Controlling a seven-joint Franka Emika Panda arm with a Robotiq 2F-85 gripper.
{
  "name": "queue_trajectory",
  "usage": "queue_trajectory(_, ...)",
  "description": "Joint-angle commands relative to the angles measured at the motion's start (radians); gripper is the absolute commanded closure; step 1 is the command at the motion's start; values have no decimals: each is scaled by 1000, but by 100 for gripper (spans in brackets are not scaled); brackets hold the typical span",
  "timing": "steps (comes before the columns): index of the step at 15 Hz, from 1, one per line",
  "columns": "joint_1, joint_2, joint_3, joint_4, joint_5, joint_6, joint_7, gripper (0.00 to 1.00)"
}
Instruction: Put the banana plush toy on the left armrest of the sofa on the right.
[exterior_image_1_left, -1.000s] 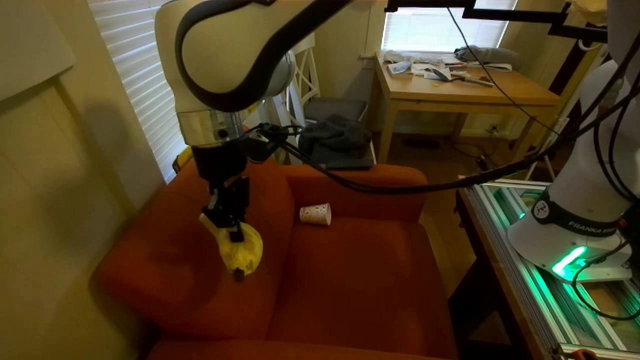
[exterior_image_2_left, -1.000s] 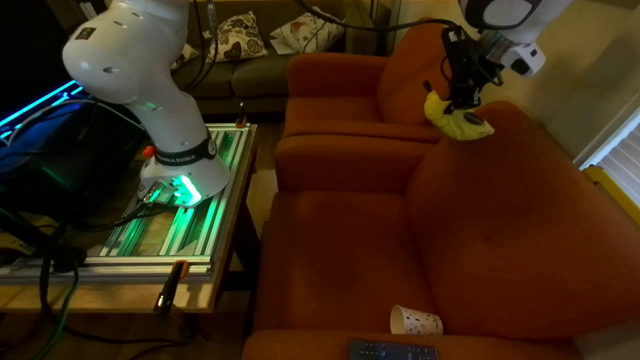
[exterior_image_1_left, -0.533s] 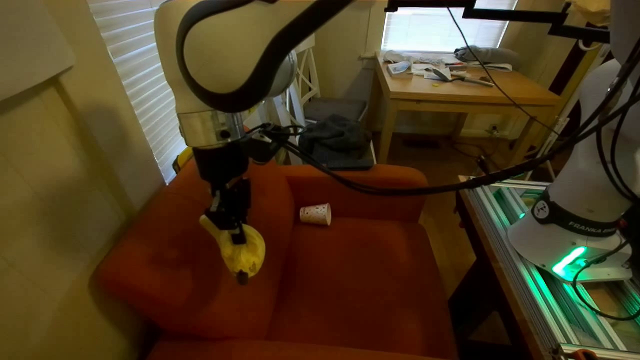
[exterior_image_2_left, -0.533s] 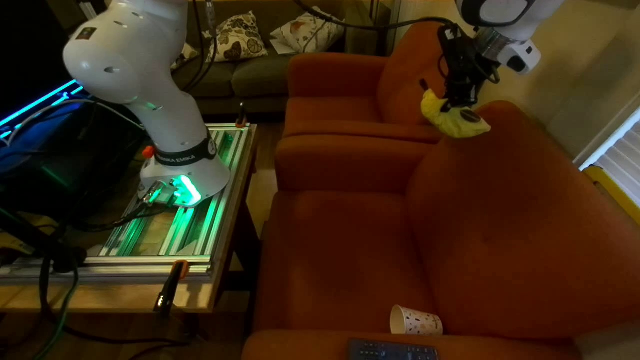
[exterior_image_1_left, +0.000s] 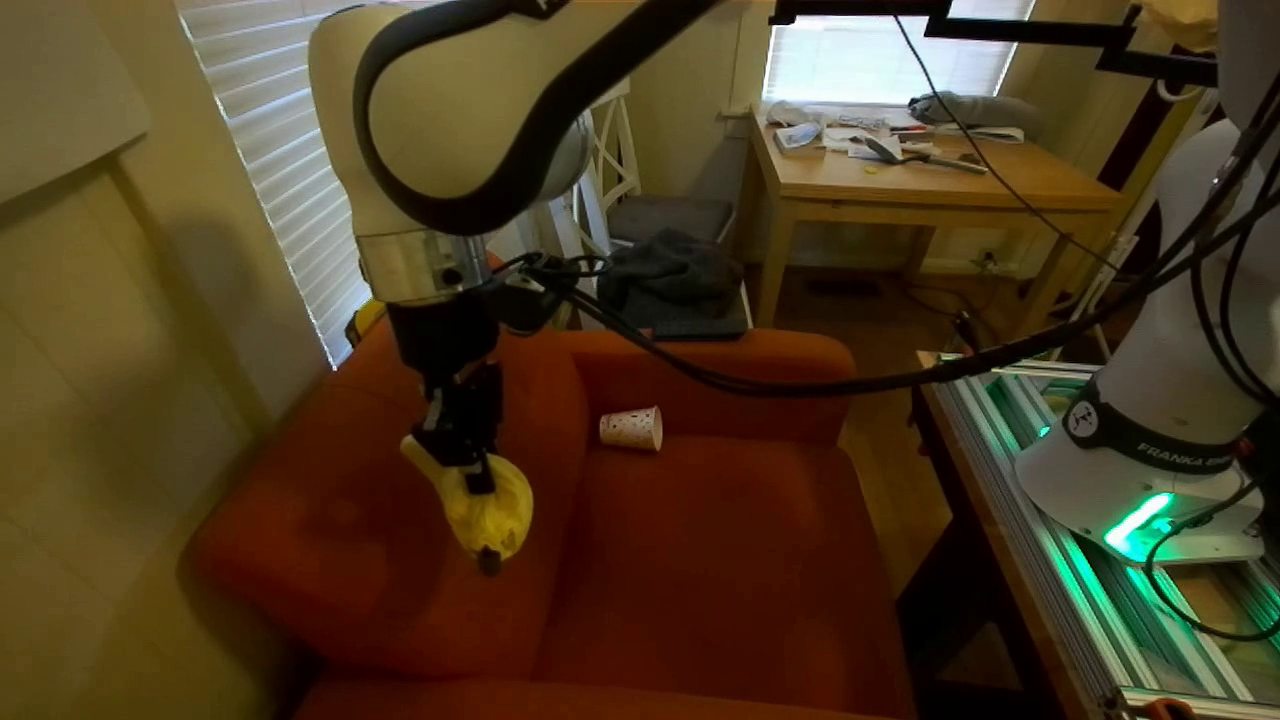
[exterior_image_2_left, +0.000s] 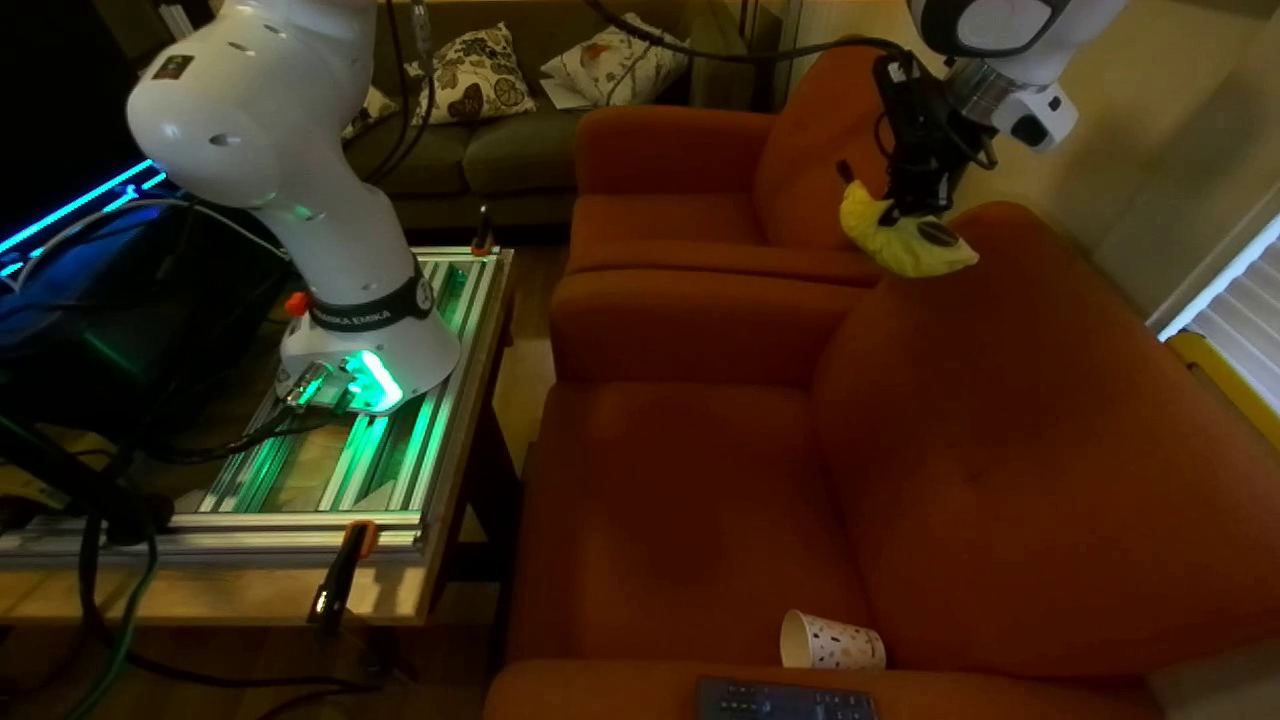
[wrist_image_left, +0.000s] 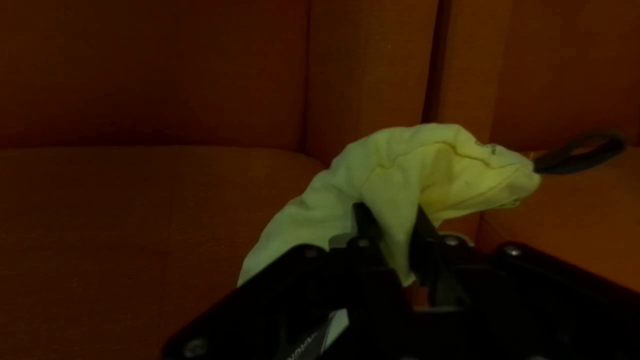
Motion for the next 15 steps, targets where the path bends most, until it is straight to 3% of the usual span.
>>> queue_trajectory(1, 28, 41, 1, 46, -25, -16, -48, 93)
queue_trajectory(15, 131, 182, 36, 183, -143, -34, -190, 93)
